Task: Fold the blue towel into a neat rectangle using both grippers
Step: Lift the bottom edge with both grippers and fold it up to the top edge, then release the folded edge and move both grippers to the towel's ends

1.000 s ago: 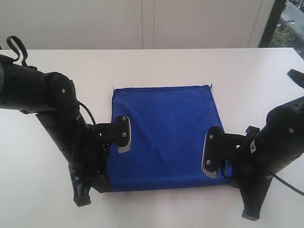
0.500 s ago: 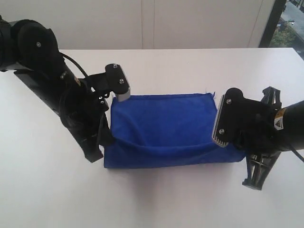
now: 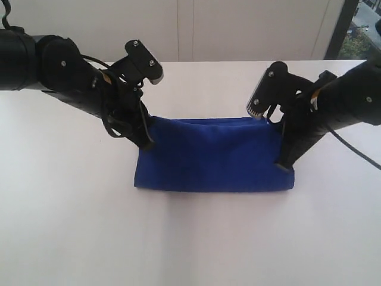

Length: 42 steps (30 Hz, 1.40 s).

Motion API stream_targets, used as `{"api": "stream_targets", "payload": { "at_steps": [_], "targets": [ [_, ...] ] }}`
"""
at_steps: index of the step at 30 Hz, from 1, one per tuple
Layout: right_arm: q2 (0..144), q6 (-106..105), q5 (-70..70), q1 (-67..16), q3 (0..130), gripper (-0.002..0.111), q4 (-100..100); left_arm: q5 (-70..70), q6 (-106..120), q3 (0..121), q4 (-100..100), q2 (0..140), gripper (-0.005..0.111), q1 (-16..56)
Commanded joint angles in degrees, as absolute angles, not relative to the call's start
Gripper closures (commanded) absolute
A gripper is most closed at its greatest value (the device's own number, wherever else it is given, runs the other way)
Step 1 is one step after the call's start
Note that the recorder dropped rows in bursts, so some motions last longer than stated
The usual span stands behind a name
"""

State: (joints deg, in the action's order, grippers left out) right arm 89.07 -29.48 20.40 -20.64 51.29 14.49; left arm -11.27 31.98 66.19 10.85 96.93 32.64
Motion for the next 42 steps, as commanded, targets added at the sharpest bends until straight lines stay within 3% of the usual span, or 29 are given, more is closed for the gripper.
{"api": "stream_targets", "payload": {
  "at_steps": [1, 25, 27, 32, 35, 42],
  "targets": [
    [91.7, -29.2, 18.5, -20.0, 54.9, 0.108, 15.2, -10.8, 31.4, 68.9, 11.4, 98.2, 0.107, 31.2],
    [104.4, -29.1, 8.2, -16.5, 62.2, 0.108, 15.2, -4.6, 31.7, 73.9, 11.3, 105.7, 0.107, 27.8],
    [104.7, -29.1, 7.6, -16.5, 62.2, 0.105, 15.2, -4.6, 31.7, 73.9, 11.4, 105.7, 0.102, 27.8],
    [104.8, -29.1, 7.3, -16.5, 62.2, 0.076, 15.2, -4.4, 31.7, 73.9, 11.4, 105.7, 0.072, 27.8],
    [104.8, -29.1, 7.3, -16.5, 62.2, 0.066, 15.0, -4.4, 31.7, 73.9, 11.4, 105.7, 0.059, 27.8],
    [104.1, -23.4, 7.6, -16.5, 62.2, 0.065, 15.0, -5.4, 31.5, 73.9, 11.4, 105.7, 0.058, 26.8]
  ]
}}
